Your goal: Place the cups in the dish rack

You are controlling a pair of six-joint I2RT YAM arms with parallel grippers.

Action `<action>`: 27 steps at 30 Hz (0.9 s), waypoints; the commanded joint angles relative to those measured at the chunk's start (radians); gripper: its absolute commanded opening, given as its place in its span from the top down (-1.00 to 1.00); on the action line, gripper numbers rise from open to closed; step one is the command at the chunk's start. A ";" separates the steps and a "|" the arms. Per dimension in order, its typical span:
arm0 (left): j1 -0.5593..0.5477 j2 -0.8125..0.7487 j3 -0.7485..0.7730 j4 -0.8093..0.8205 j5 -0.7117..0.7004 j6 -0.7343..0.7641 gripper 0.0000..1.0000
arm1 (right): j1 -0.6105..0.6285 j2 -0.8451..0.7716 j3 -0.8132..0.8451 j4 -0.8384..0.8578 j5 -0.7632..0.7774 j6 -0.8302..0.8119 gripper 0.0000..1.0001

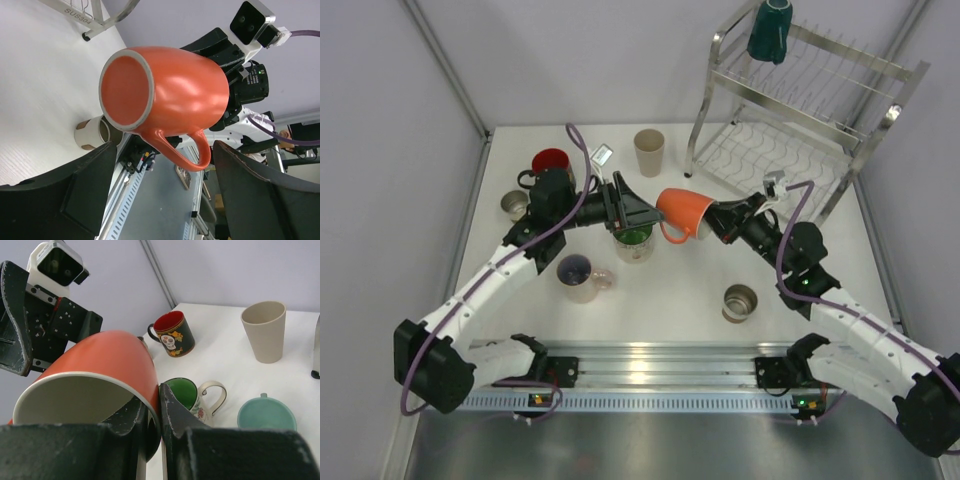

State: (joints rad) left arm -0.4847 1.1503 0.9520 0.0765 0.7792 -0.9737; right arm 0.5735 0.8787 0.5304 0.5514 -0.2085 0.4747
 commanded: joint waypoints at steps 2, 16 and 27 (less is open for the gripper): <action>-0.006 0.006 0.045 0.089 0.012 0.013 -0.65 | 0.017 -0.007 0.049 0.147 -0.025 -0.018 1.00; -0.005 -0.074 0.109 -0.133 -0.095 0.307 -0.91 | -0.009 -0.009 0.068 0.226 -0.252 0.174 1.00; -0.006 -0.044 0.053 0.055 0.120 0.058 -0.57 | -0.011 0.043 0.042 0.314 -0.224 0.076 1.00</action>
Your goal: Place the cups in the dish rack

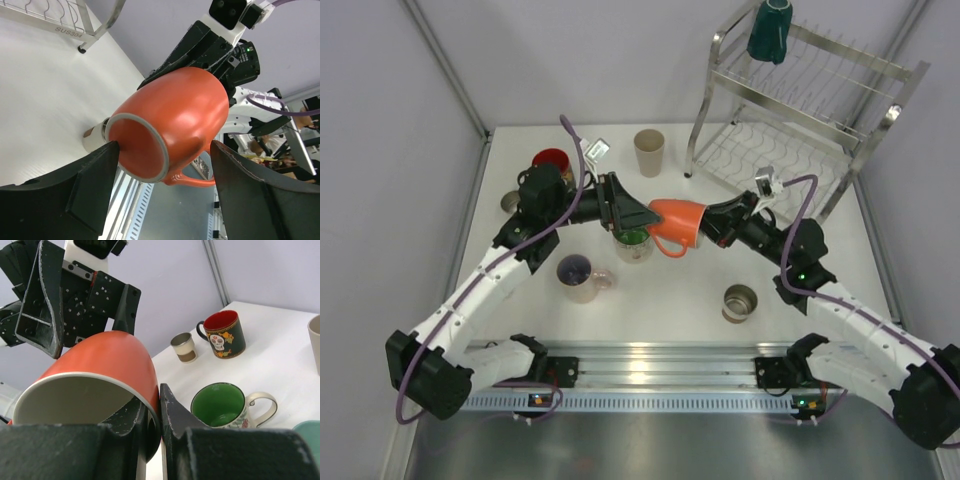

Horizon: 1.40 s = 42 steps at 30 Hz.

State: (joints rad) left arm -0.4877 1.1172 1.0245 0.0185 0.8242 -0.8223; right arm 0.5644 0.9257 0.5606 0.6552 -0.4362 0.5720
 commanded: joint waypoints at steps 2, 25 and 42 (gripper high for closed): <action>-0.003 -0.016 -0.033 0.115 0.078 -0.104 -0.57 | -0.001 0.012 0.024 0.213 -0.002 -0.038 1.00; -0.003 0.046 -0.064 0.229 0.202 -0.126 -0.96 | -0.001 0.099 0.093 0.356 -0.231 -0.011 1.00; 0.031 0.093 0.126 -0.155 0.127 0.095 -0.96 | 0.000 0.041 0.110 0.247 -0.243 -0.083 1.00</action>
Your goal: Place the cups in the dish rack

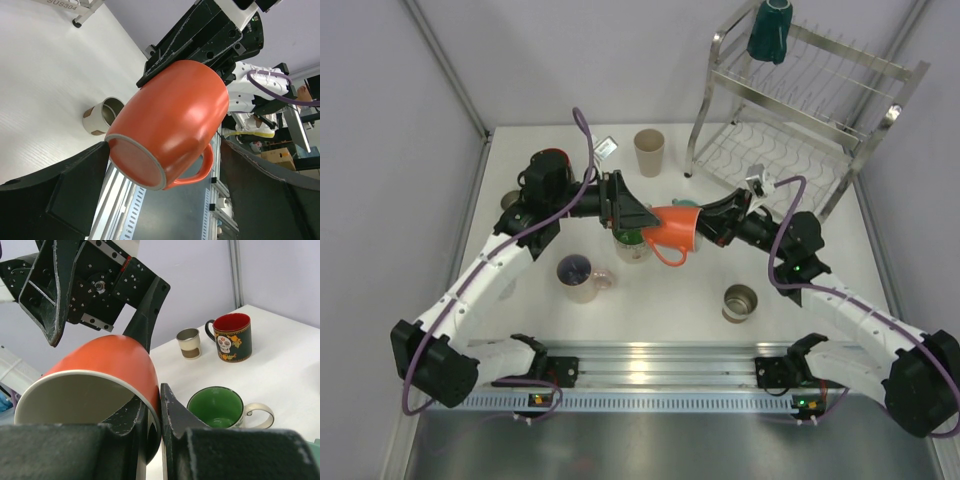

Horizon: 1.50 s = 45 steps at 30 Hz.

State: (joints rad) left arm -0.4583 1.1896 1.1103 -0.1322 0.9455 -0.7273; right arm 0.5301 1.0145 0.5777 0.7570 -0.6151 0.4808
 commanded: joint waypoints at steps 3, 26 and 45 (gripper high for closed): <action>0.006 0.025 0.033 0.066 0.064 -0.063 -0.96 | 0.034 -0.051 0.105 0.128 -0.066 -0.005 1.00; 0.056 -0.016 -0.006 0.381 0.190 -0.310 -0.96 | 0.034 -0.018 0.204 0.171 -0.101 -0.007 1.00; 0.041 -0.045 -0.064 0.468 0.164 -0.409 -0.58 | 0.031 0.183 0.238 0.410 -0.101 0.045 1.00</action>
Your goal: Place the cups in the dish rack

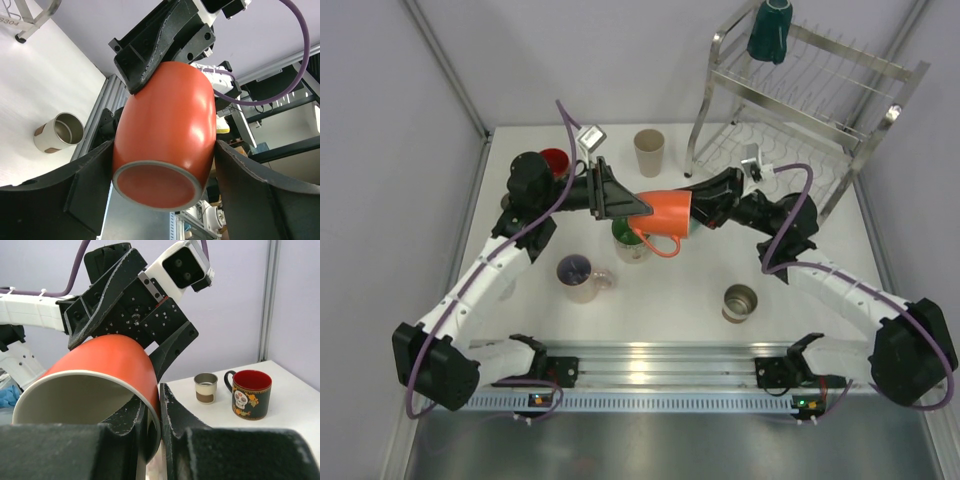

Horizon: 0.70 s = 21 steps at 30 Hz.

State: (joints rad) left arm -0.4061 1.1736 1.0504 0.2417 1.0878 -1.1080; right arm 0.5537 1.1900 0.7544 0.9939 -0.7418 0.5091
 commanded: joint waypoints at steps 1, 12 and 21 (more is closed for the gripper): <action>-0.013 -0.026 -0.004 0.103 0.017 -0.042 -0.52 | 0.009 0.008 0.059 0.179 0.027 0.017 1.00; -0.011 0.024 0.008 0.151 -0.041 -0.121 1.00 | 0.003 -0.026 0.037 -0.052 0.104 -0.121 0.62; -0.008 0.087 0.019 0.160 -0.083 -0.177 1.00 | -0.015 -0.082 0.016 -0.326 0.150 -0.268 0.27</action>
State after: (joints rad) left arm -0.4129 1.2587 1.0481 0.2920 1.0267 -1.2243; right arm 0.5465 1.1427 0.7544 0.7414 -0.6132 0.3290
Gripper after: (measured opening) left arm 0.782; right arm 0.345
